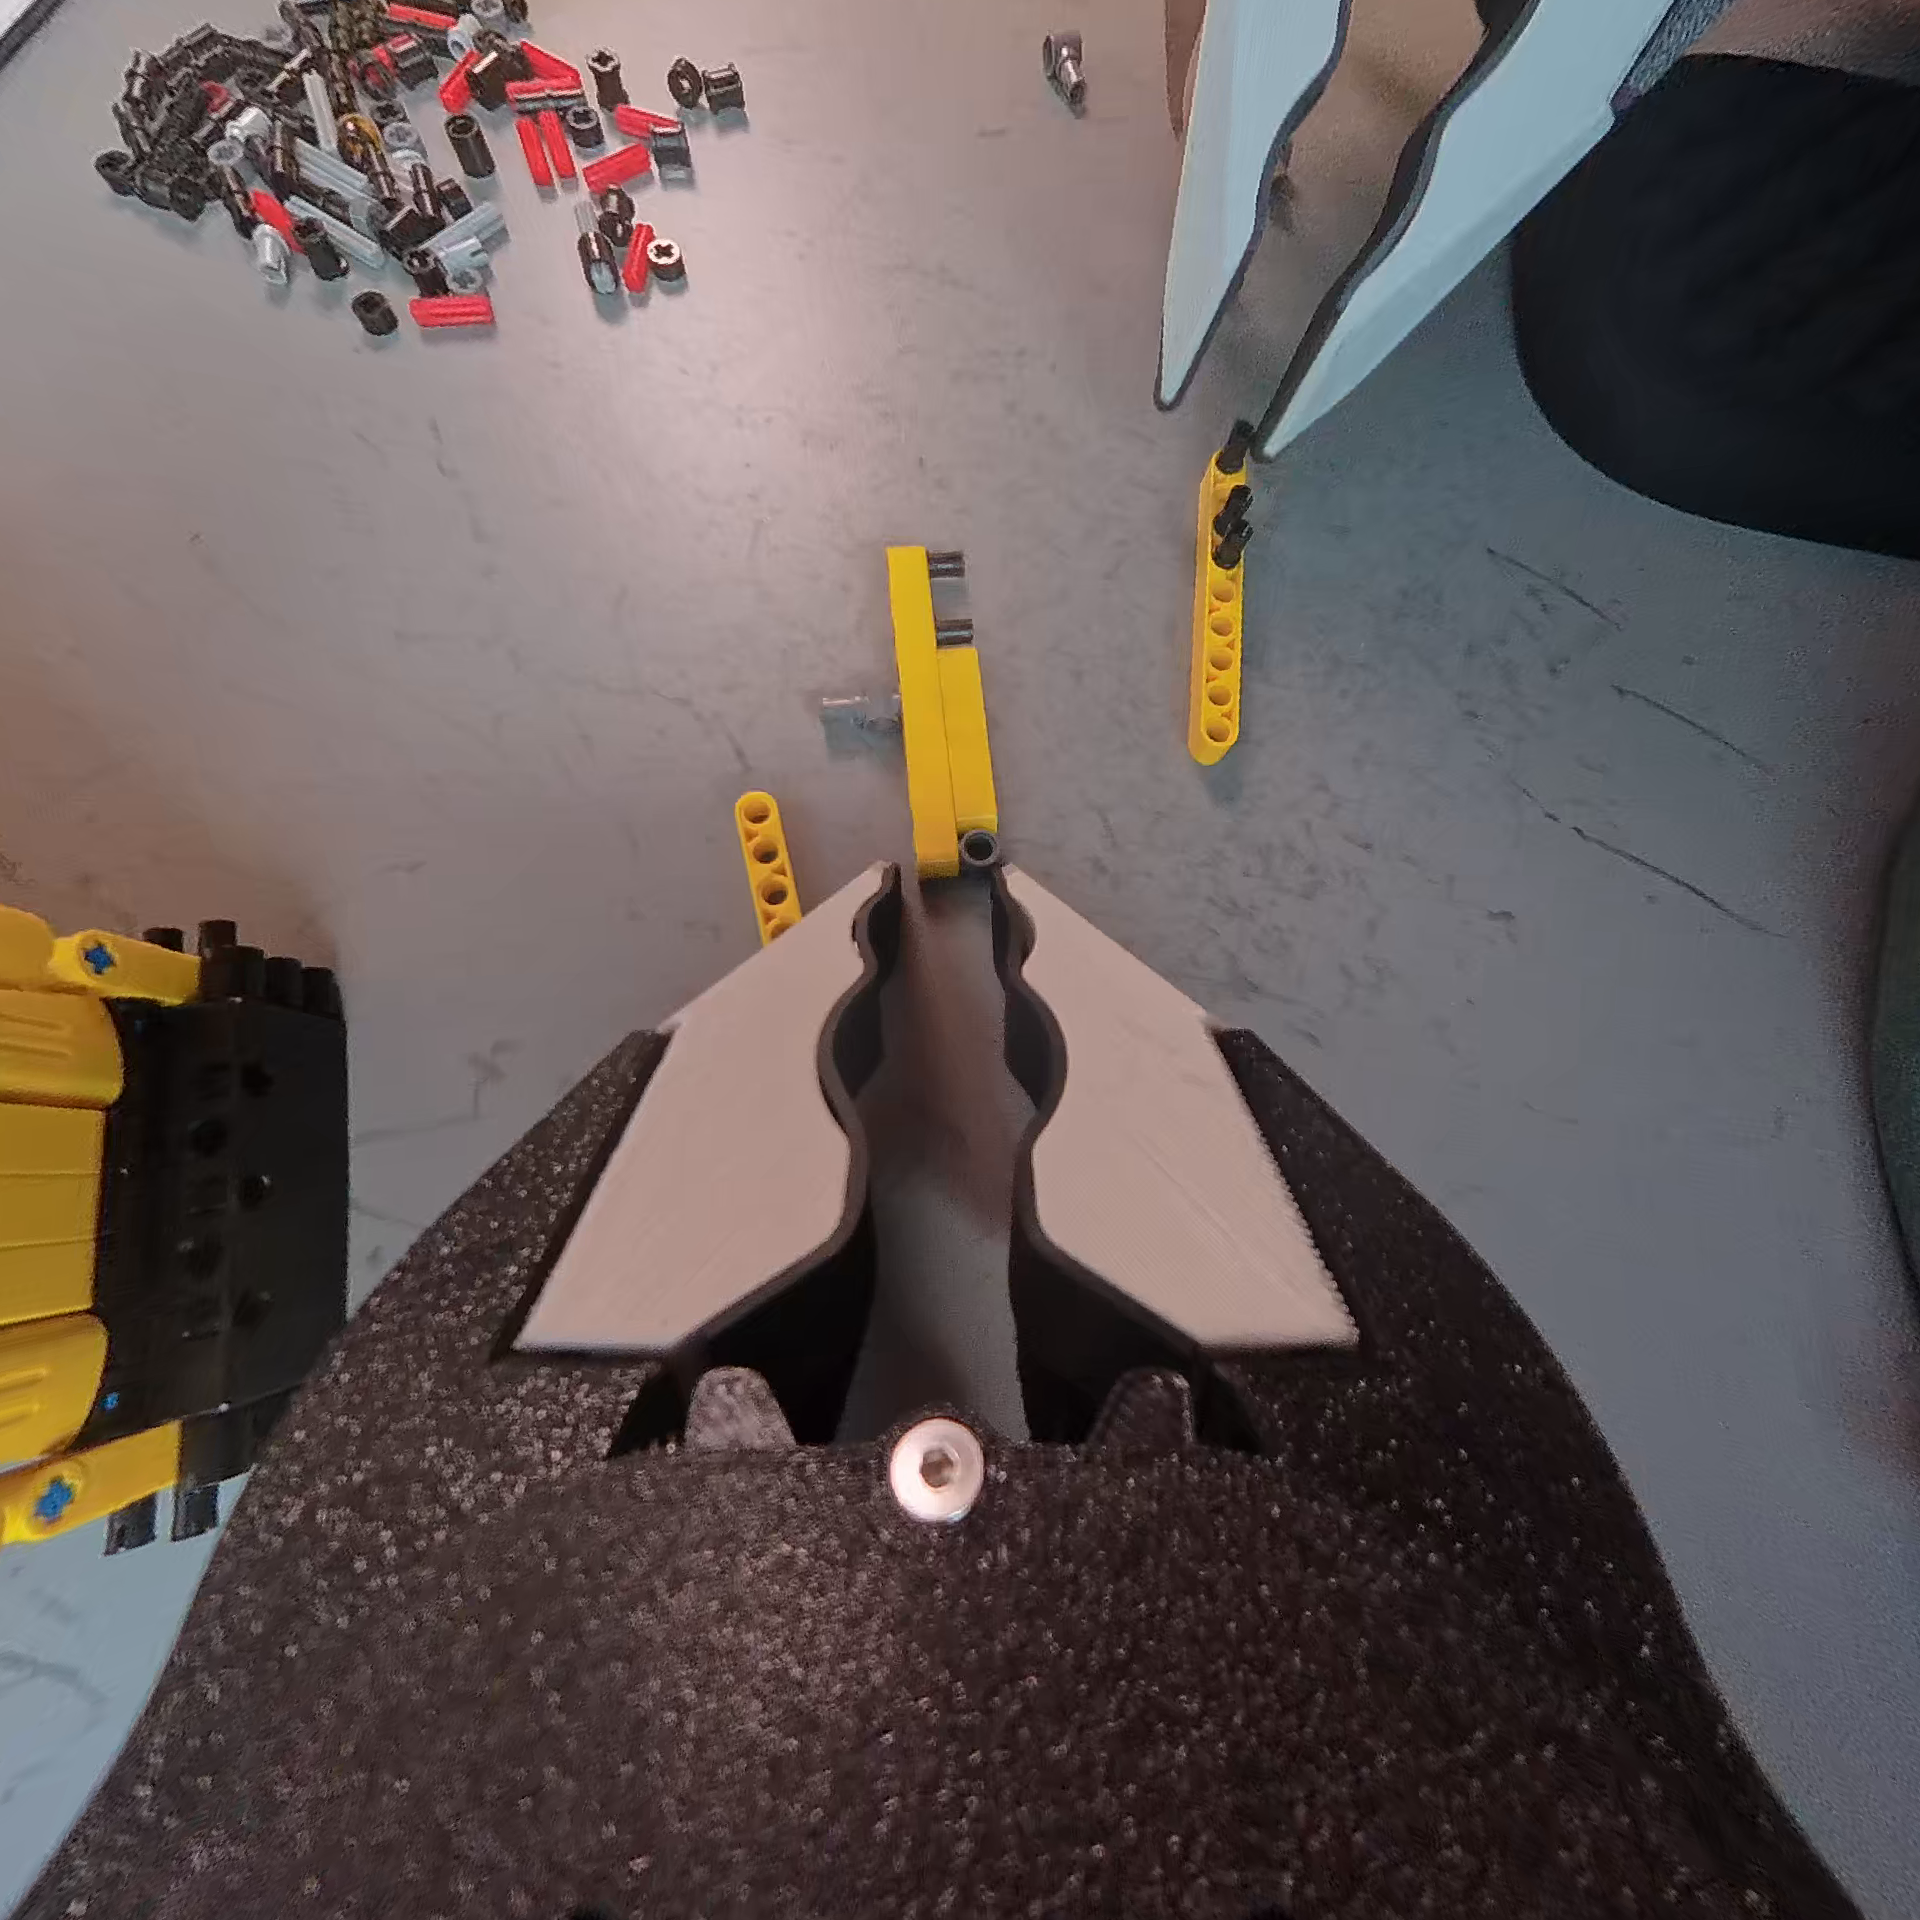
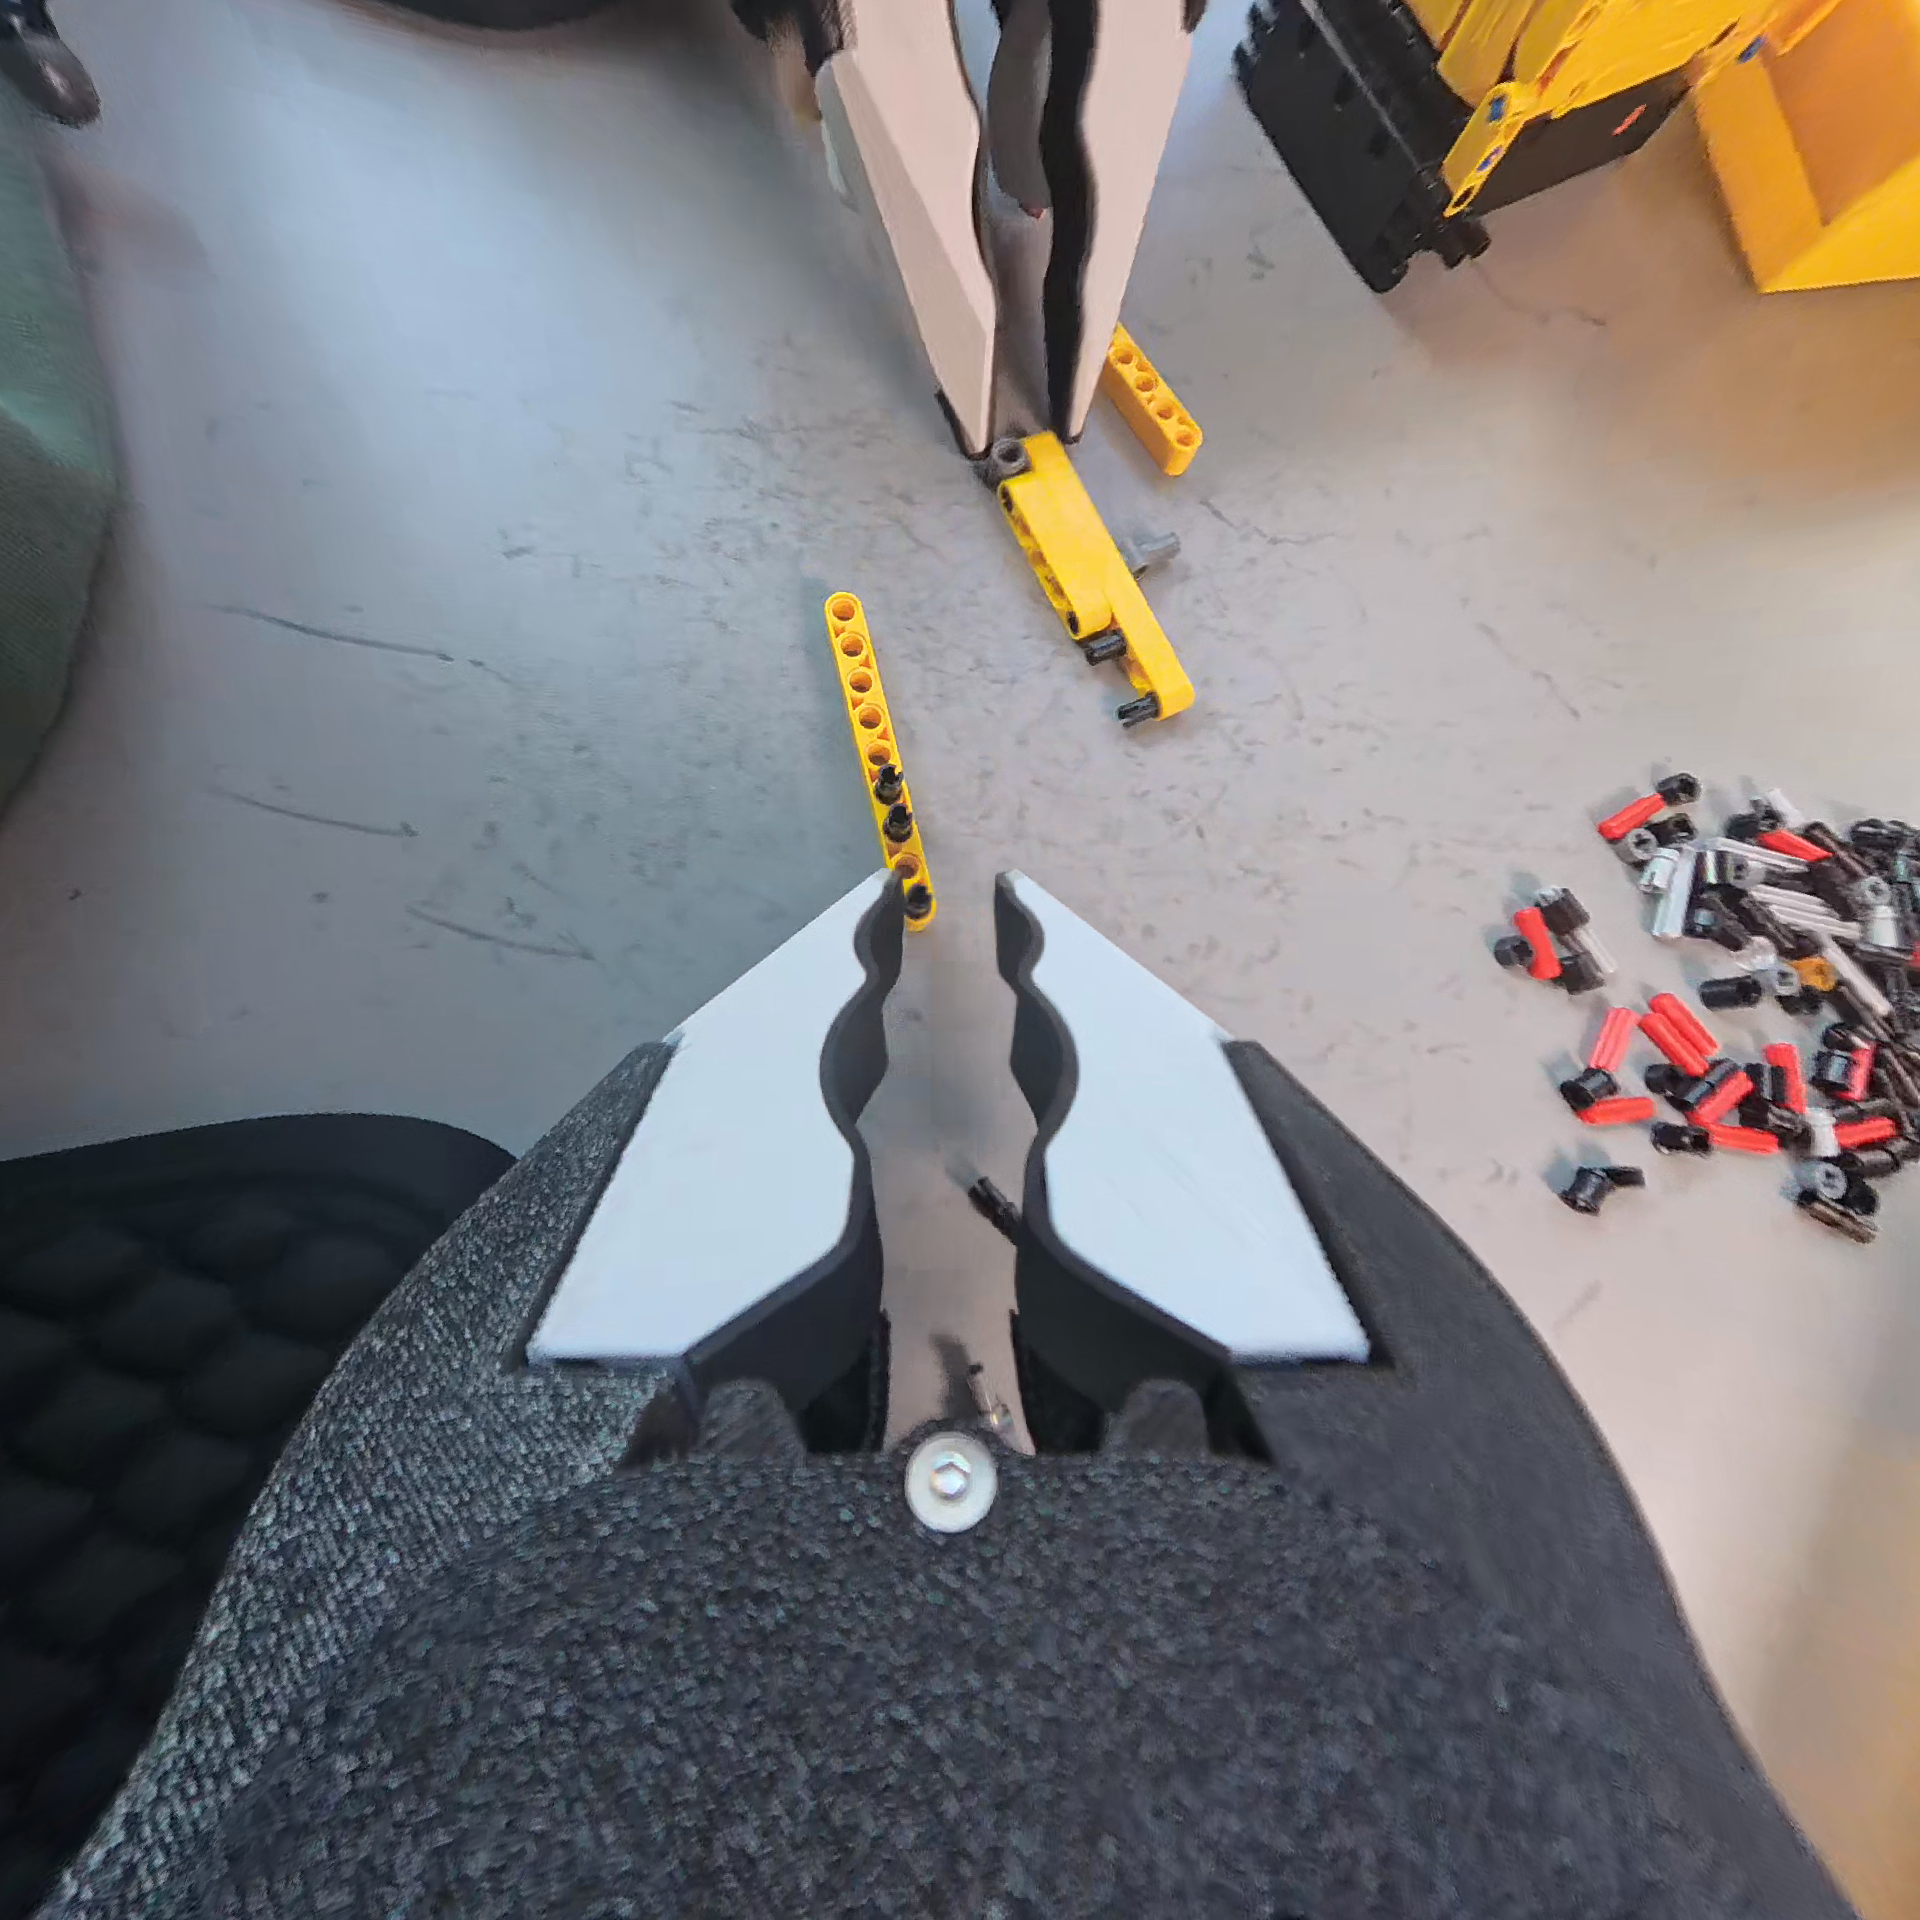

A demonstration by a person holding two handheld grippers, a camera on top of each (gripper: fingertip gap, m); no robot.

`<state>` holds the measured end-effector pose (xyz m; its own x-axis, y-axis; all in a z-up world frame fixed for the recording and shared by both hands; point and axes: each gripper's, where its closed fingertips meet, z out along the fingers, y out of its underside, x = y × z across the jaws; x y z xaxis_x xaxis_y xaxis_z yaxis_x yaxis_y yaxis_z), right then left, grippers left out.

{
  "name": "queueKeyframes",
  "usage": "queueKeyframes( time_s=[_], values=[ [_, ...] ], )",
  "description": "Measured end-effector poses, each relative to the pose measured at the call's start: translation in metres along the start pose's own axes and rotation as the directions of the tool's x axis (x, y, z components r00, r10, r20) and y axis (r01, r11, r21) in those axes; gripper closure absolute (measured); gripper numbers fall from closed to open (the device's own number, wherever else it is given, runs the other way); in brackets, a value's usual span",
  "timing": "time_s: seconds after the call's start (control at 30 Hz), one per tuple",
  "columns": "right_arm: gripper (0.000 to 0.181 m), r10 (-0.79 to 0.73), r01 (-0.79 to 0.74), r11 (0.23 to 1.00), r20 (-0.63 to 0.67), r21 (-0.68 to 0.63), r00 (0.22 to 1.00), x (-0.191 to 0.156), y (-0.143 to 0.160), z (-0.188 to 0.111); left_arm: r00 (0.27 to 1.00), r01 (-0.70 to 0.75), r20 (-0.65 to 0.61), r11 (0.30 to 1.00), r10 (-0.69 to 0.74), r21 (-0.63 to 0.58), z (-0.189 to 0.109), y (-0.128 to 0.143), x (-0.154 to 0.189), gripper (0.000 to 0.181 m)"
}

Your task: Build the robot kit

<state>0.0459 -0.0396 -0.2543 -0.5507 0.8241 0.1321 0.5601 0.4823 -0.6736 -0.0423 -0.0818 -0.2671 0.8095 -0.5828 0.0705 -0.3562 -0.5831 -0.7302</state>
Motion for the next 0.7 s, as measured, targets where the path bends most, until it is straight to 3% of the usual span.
queueKeyframes(
  time_s=[0.23, 0.33, 0.47, 0.7],
  values=[
    [0.163, 0.120, -0.095, 0.984, -0.166, 0.152, 0.979, 0.034, 0.008, -0.038, 0.999, 0.007, 0.034, 1.000, -0.007, 0.000, -0.002, 0.002, -0.009, 0.173],
    [0.164, 0.142, -0.121, 0.987, -0.219, 0.109, 0.965, 0.044, 0.027, -0.058, 0.999, 0.016, 0.040, 1.000, -0.016, 0.002, -0.003, 0.002, -0.012, 0.171],
    [0.164, 0.195, -0.199, 0.980, -0.174, 0.000, 0.965, 0.034, 0.054, -0.075, 0.998, 0.004, 0.064, 1.000, -0.004, 0.000, -0.003, 0.002, -0.014, 0.172],
    [0.164, 0.202, -0.217, 0.964, -0.108, -0.153, 0.973, 0.014, 0.075, -0.066, 0.993, -0.004, 0.118, 1.000, 0.001, 0.026, -0.006, -0.002, -0.023, 0.171]
  ],
)
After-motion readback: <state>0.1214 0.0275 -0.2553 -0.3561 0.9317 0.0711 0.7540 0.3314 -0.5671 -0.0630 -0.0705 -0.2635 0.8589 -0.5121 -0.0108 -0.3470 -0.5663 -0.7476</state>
